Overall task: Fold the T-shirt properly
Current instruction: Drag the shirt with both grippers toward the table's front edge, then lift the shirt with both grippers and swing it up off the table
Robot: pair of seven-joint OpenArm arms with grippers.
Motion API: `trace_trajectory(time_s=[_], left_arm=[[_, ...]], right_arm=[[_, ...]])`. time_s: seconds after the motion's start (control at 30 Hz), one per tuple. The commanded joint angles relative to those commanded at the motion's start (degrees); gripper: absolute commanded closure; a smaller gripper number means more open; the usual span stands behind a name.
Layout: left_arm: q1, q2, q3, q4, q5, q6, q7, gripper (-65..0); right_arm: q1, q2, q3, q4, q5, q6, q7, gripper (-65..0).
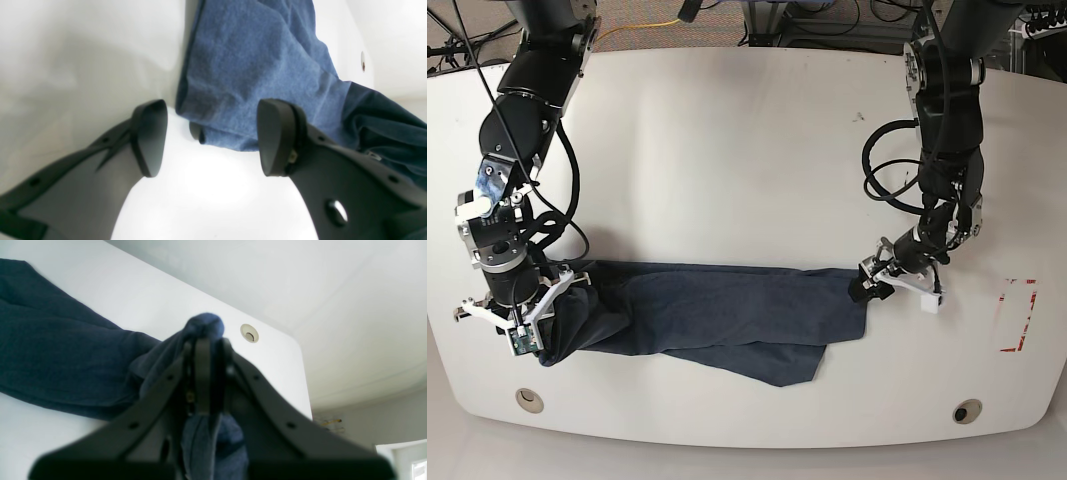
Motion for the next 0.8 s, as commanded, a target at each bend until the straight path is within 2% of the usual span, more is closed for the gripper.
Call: trace_trajectory(time_s=[0.13,0.27,0.37,0.43,0.57,0.63,0.73,0.8], left_arm=[[-3.3,0.0,0.1,-7.3,0.0,-0.4,-2.2,-39.3],[-4.7,0.0,0.2,-9.7,-0.1,-0.4,-3.0,-39.2],[-4.7,1.2,0.2,-9.4,-0.3,-0.4,-3.0,-38.9],[-4.7,1.3,0.2,-9.4,-0.3,-0.4,-3.0,-35.1],[-4.7,1.5,0.2,-9.5,-0.3,-0.7,-3.1,-21.7],[-4.8,1.5,0.2,-9.7,-0.3,-2.9,-3.0,-18.9],[-4.8,1.8,0.2,-9.5,-0.4,-5.8,-2.7,-18.9],[-4.9,2.5,0.1,-9.5,-0.4,-6.7,-2.7,-18.9]], right_arm=[[0.0,0.0,-0.1,0.0,0.0,0.0,0.0,0.0],[0.0,0.0,-0.1,0.0,0.1,0.0,0.0,0.0],[0.0,-0.1,-0.1,-0.1,0.1,0.0,0.0,0.0],[0.0,-0.1,-0.2,-0.1,0.1,0.0,0.0,0.0],[0.0,-0.1,-0.2,-0.1,0.1,0.0,0.0,0.0],[0.0,-0.1,-0.1,-0.1,0.1,0.0,0.0,0.0],[0.0,-0.1,-0.1,-0.1,0.1,0.0,0.0,0.0],[0.0,-0.1,-0.1,-0.1,0.1,0.0,0.0,0.0]])
